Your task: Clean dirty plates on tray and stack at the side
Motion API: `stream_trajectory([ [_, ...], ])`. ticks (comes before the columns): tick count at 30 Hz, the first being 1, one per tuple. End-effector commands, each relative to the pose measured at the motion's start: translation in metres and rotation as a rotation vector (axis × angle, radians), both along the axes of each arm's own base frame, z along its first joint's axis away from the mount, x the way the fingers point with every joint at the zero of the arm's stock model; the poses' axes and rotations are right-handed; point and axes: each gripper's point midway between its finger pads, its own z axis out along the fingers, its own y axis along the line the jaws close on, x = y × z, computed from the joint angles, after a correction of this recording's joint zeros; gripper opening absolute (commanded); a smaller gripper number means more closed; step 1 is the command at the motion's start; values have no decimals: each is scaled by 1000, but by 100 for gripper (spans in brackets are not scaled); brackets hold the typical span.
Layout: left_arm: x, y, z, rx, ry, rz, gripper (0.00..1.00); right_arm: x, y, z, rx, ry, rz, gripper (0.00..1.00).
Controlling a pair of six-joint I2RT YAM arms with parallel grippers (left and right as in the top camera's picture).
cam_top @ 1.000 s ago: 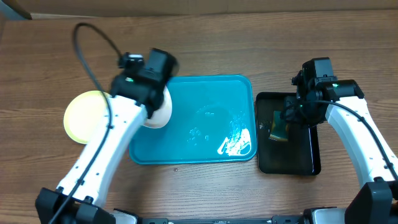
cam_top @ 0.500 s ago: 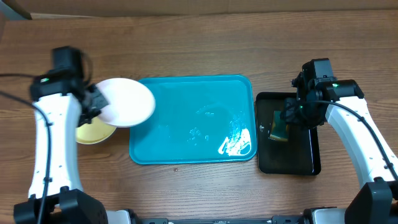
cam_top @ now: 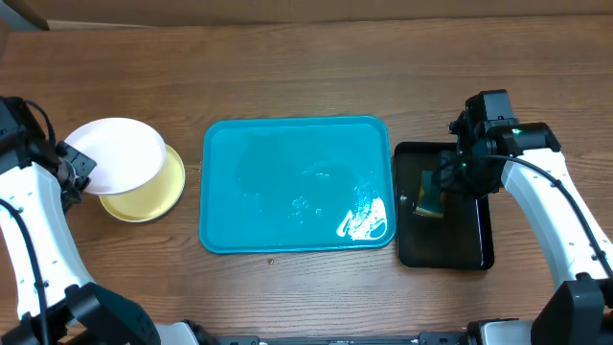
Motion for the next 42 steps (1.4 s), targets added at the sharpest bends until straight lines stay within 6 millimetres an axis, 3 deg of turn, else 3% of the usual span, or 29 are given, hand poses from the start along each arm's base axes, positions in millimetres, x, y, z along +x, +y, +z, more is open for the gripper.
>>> stream_trajectory([
  [1, 2, 5, -16, -15, 42, 22, 4, 6, 2, 10, 13, -38, -3, 39],
  [11, 0, 10, -51, -47, 152, 28, 6, 6, 2, 10, 13, -38, -2, 39],
  [16, 1, 10, -53, -50, 154, 28, 23, 6, 2, 11, 13, -38, -2, 39],
  [20, 2, 7, -54, -66, 146, 15, 43, 6, 2, 11, 13, -38, -2, 39],
  [25, 14, -10, -55, -148, 99, -65, 50, 6, 2, 11, 14, -38, -3, 41],
  [27, 21, -23, -55, -205, 63, -125, 51, 6, 5, 11, 30, -37, 1, 47],
  [33, 61, -92, -44, -377, -96, -484, 55, 17, 32, 19, 161, -89, 46, 48],
  [36, 67, -122, -45, -366, -70, -625, 57, 31, 40, 25, 177, -154, 69, 52],
  [38, 66, -143, -47, -356, -22, -711, 63, 39, 42, 28, 179, -193, 76, 60],
  [39, 62, -151, -49, -347, 15, -728, 75, 41, 42, 30, 179, -204, 82, 63],
  [40, 58, -159, -51, -354, 45, -738, 99, 41, 42, 30, 174, -207, 99, 66],
  [41, 52, -170, -51, -376, 75, -748, 100, 41, 42, 31, 169, -207, 114, 70],
  [42, 45, -178, -52, -395, 103, -753, 100, 39, 41, 30, 167, -198, 117, 83],
])
